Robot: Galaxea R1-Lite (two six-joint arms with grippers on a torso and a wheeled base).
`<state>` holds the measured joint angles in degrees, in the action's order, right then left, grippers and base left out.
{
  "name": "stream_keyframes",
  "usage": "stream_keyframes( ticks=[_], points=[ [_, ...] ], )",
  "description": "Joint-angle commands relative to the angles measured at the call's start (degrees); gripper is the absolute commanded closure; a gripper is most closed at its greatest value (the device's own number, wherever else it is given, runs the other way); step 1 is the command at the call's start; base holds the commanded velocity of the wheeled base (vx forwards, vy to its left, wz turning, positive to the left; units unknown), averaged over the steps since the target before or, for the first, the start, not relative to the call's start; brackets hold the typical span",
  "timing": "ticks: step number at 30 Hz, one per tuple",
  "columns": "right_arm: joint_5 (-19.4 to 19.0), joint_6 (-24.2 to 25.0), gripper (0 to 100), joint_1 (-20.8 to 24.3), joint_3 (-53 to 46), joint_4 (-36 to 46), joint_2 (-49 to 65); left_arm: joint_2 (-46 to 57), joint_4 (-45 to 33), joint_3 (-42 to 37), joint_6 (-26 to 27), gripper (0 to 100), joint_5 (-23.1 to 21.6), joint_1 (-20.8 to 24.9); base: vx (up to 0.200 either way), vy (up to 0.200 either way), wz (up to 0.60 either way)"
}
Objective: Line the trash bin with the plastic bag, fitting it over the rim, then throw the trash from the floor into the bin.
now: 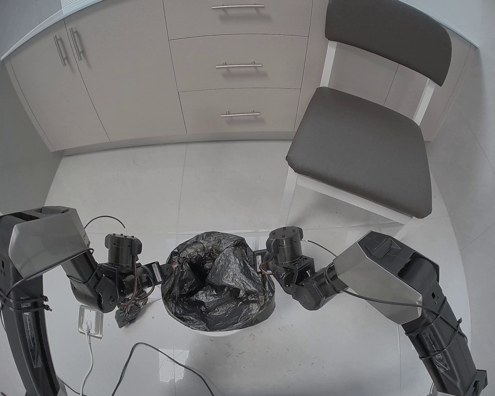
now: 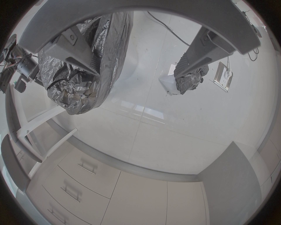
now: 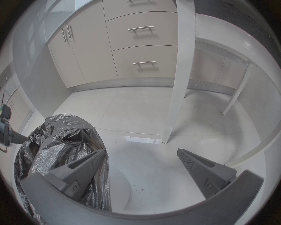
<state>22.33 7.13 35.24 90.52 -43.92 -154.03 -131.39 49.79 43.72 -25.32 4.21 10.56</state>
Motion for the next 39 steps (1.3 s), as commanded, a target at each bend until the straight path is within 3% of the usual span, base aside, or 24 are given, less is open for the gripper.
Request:
stream_keyframes(
  ticks=[1,6,12,19,26,33,39],
  points=[
    [-0.01,-0.01,0,0.09,0.1,-0.02,-0.4,-0.53,-0.13,0.14,0.1,0,0.01,-0.1,0.0,0.0,0.0],
    [-0.01,-0.1,0,0.09,0.1,0.07,-0.4,-2.29,-0.13,1.02,0.18,0,0.19,-0.19,0.0,0.0,0.0],
    [-0.01,-0.1,0,0.0,0.01,-0.02,-0.48,-6.51,-0.22,3.13,0.8,0,4.32,-0.19,0.0,0.0,0.0],
    [-0.01,-0.1,0,0.0,-0.08,-0.02,-0.75,-6.95,-0.48,2.69,0.97,0,4.06,-0.01,0.0,0.0,0.0],
    [-0.01,-0.1,0,0.0,-0.08,-0.02,-0.84,-6.42,-7.69,4.1,0.8,0,3.88,0.08,0.0,0.0,0.0],
    [0.08,-0.1,0,-0.09,-0.34,-0.11,0.66,-6.6,-9.44,5.85,0.89,0,3.7,0.08,0.0,0.0,0.0],
    [0.34,-0.28,0,0.7,-6.58,0.15,10.15,-5.28,-6.72,6.21,0.45,0,0.01,-0.1,0.0,0.0,0.0]
  ],
)
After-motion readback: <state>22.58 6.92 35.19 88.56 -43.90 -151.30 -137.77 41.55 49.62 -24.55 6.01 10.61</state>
